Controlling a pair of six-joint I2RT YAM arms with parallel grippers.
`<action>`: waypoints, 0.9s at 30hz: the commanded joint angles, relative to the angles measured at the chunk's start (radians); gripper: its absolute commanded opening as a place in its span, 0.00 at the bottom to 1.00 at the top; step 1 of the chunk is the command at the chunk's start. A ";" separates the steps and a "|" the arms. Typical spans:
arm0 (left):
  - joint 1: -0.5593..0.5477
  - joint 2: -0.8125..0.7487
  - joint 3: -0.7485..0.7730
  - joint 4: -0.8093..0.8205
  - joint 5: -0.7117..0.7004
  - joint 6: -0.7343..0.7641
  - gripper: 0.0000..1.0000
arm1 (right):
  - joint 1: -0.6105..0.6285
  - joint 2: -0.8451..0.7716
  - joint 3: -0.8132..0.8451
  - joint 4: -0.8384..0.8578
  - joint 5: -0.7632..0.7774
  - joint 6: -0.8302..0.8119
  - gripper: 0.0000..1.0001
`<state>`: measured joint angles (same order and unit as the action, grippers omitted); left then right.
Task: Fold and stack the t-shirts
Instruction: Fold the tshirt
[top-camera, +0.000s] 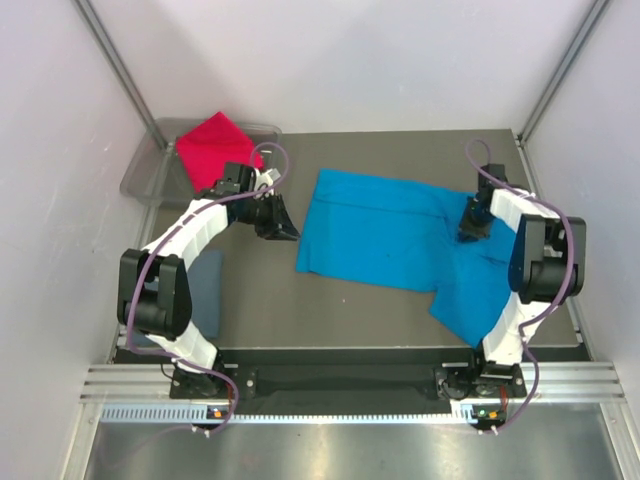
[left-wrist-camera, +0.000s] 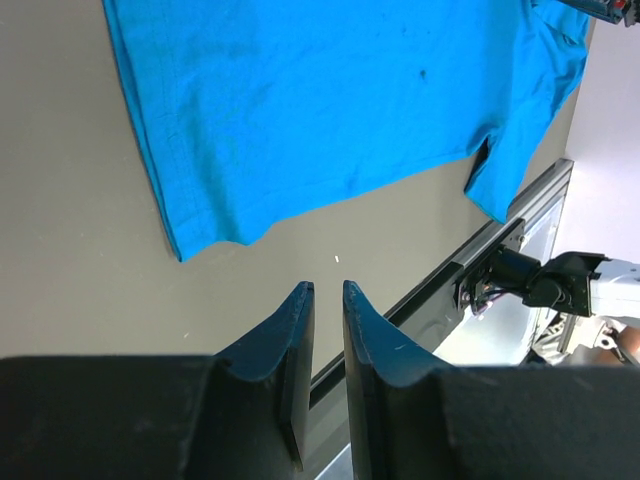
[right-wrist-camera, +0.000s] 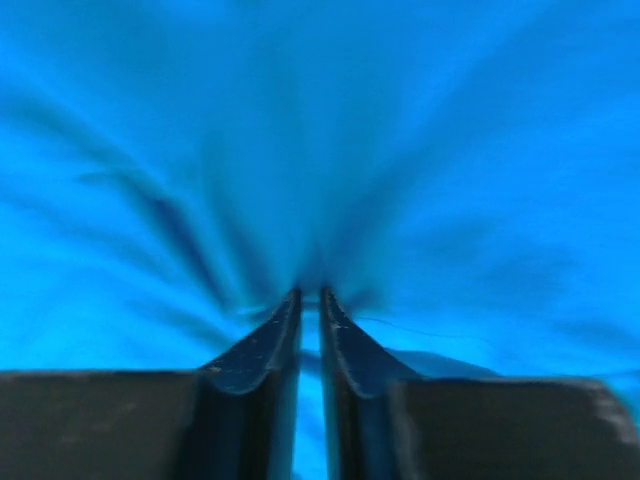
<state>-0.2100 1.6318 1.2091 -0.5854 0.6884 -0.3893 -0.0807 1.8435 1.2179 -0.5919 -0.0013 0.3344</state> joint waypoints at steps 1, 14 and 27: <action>0.008 -0.001 0.009 0.021 0.026 0.017 0.22 | -0.088 -0.059 0.049 -0.032 0.052 -0.017 0.16; 0.029 0.048 0.018 0.027 0.031 0.023 0.22 | -0.243 0.089 0.279 0.060 0.130 -0.097 0.68; 0.029 0.105 0.072 0.050 0.011 -0.029 0.22 | -0.261 0.359 0.608 0.104 0.207 -0.259 0.51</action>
<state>-0.1848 1.7164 1.2297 -0.5819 0.6914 -0.3988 -0.3347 2.1857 1.7611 -0.5110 0.1860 0.1135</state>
